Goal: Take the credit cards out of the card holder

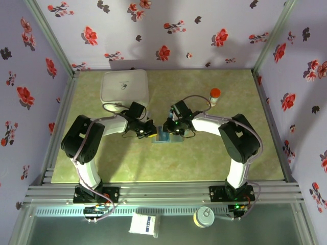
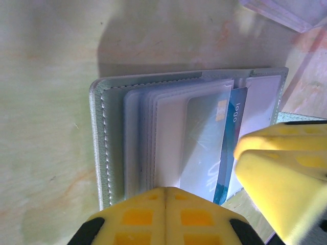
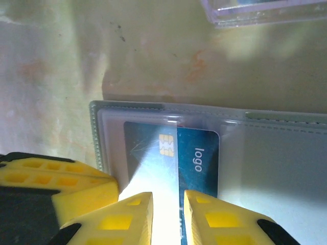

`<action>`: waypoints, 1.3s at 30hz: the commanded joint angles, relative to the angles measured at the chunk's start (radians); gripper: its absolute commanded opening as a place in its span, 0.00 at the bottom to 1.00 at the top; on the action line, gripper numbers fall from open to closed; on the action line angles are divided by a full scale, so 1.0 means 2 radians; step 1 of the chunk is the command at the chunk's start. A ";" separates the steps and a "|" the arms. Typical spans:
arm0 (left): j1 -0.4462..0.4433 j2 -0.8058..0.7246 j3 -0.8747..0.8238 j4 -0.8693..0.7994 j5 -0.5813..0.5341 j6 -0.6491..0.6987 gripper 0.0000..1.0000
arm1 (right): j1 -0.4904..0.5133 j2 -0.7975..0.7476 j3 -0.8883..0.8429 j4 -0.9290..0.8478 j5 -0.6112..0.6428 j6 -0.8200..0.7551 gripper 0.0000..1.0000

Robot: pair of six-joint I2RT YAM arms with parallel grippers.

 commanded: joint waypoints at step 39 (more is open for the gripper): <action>-0.023 0.024 0.047 -0.094 -0.040 0.050 0.00 | -0.023 0.008 -0.060 0.068 -0.050 0.028 0.27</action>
